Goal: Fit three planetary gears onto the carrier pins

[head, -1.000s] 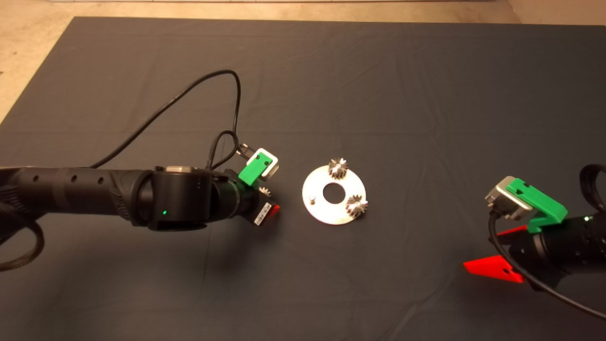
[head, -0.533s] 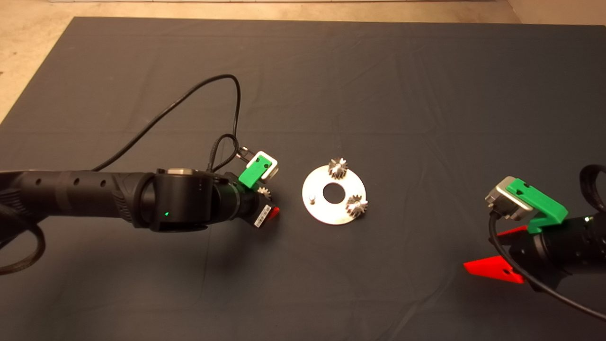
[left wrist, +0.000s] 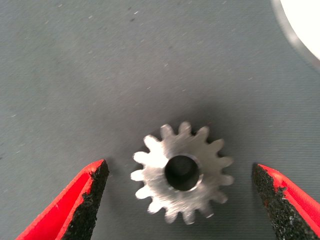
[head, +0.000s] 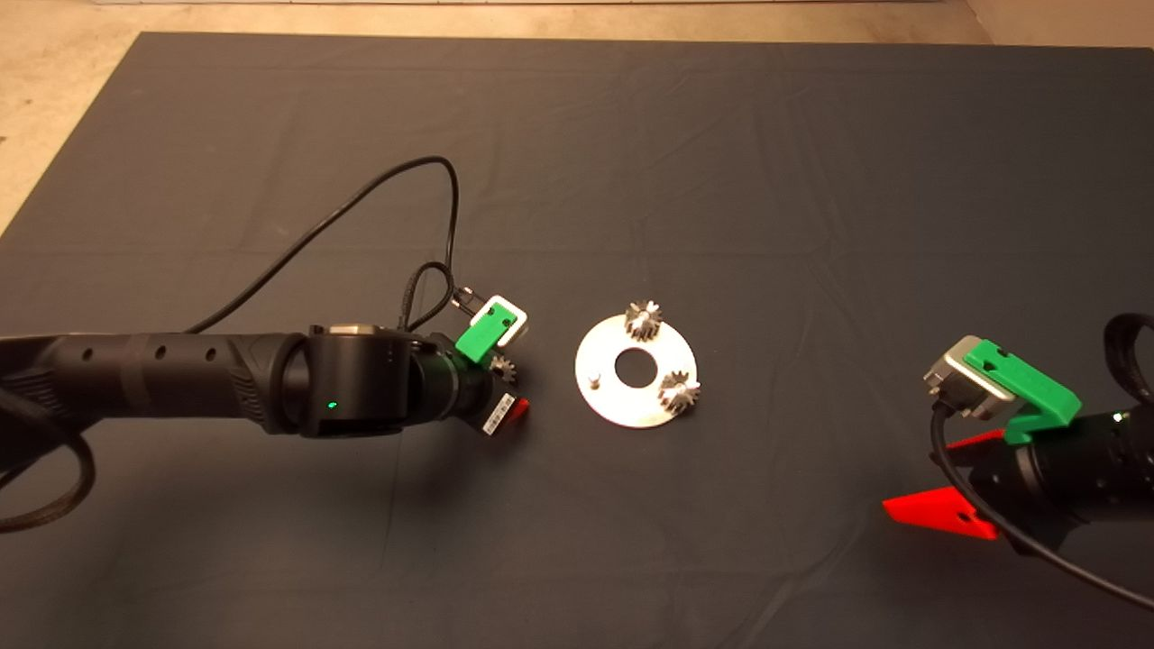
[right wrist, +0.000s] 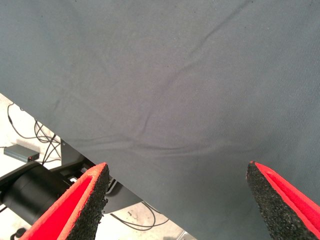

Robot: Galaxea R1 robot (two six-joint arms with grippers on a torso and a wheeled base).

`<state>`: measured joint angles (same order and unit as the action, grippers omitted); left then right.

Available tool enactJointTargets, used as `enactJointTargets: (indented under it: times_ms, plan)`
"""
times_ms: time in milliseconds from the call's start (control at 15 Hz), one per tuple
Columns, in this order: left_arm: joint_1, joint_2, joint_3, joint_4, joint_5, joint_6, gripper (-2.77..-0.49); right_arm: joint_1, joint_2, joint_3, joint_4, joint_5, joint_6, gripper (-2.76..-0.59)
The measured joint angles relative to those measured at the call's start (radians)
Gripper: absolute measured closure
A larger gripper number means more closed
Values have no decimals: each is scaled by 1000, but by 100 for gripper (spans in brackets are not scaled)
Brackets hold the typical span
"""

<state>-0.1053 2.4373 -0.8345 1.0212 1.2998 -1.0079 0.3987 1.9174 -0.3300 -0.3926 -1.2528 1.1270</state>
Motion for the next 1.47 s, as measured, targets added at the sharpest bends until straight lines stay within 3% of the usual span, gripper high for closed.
enactJointTargets:
  times_ms: [133,467,933,1133,1467]
  plan:
    - [-1,1,-23,0,-15,0,-206,0,0,0,0,0,0,-202]
    - [-3,6,-26,-4,-17,0,-193,0,0,0,0,0,0,-202]
    - [-3,6,-26,-5,-16,1,-156,0,0,0,0,0,0,-202]
    - [-3,6,-26,-5,-15,1,-127,0,0,1,0,0,0,-202]
    - [-3,6,-26,-6,-16,1,-106,0,0,1,0,0,0,-202]
